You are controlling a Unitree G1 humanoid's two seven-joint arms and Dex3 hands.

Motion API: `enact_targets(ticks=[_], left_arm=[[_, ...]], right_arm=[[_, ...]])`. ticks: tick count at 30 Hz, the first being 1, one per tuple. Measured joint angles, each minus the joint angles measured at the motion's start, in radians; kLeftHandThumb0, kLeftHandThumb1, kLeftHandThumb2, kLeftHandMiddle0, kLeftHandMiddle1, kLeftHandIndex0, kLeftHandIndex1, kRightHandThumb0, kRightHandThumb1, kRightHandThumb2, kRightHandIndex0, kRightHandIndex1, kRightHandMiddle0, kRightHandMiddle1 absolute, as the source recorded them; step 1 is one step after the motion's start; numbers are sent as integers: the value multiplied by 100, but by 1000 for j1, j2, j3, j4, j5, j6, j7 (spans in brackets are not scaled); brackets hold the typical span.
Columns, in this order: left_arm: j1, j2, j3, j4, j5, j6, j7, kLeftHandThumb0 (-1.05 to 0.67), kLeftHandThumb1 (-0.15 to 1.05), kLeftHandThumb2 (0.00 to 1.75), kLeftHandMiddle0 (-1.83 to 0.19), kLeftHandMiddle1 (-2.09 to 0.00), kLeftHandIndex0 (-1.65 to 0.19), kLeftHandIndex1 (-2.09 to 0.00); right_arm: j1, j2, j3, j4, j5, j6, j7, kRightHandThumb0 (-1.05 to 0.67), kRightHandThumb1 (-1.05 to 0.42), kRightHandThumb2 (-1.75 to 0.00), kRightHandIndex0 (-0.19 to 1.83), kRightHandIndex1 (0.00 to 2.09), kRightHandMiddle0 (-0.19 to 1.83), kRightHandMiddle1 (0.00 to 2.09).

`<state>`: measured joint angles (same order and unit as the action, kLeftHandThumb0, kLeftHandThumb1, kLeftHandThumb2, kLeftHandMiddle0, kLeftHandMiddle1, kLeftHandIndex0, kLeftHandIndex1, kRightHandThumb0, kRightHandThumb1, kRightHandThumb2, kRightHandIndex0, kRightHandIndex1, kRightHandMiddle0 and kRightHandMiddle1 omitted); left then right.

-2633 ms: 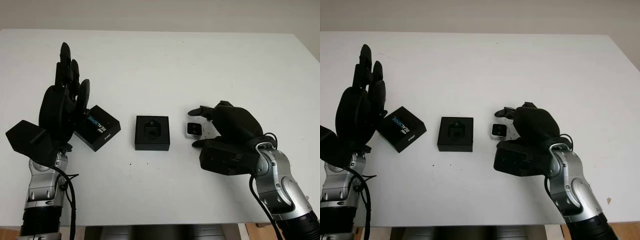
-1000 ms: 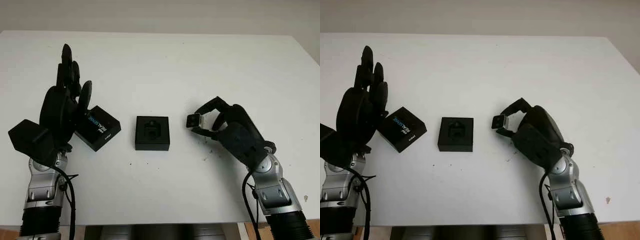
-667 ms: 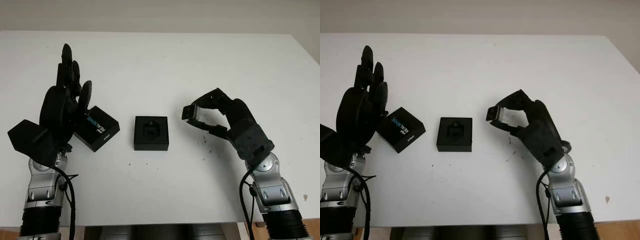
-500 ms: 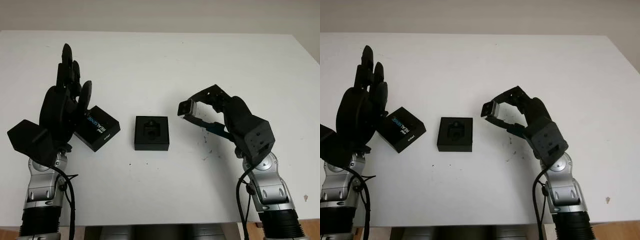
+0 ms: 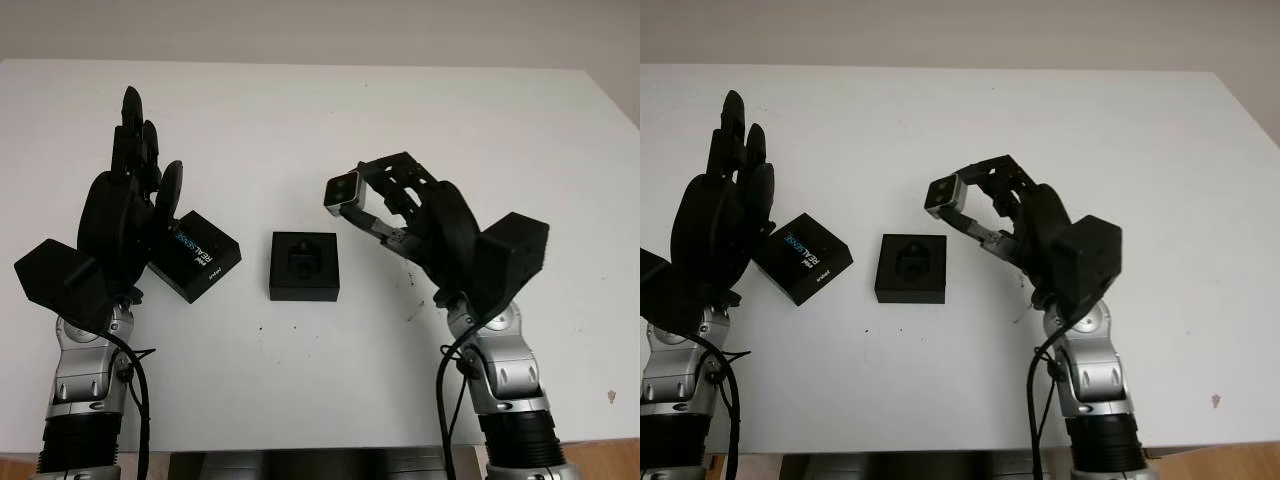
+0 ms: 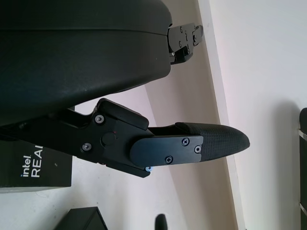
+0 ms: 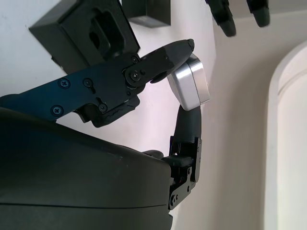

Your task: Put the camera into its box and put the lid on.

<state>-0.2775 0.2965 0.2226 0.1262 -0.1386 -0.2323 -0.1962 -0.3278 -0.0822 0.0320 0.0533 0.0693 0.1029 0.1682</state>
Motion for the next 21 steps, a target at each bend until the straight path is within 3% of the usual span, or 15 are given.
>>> enact_targets(ticks=[10, 21], left_arm=[[5, 10, 1, -3, 2, 22, -1, -78, 105, 48, 19, 0, 19, 0], [5, 12, 1, -4, 3, 27, 2, -79, 105, 48, 19, -1, 19, 0]], right_arm=[[-66, 25, 49, 219, -53, -99, 34, -52, -95, -5, 19, 14, 40, 156], [-101, 7, 70, 330, -97, -168, 77, -53, -94, -5, 23, 12, 41, 156]])
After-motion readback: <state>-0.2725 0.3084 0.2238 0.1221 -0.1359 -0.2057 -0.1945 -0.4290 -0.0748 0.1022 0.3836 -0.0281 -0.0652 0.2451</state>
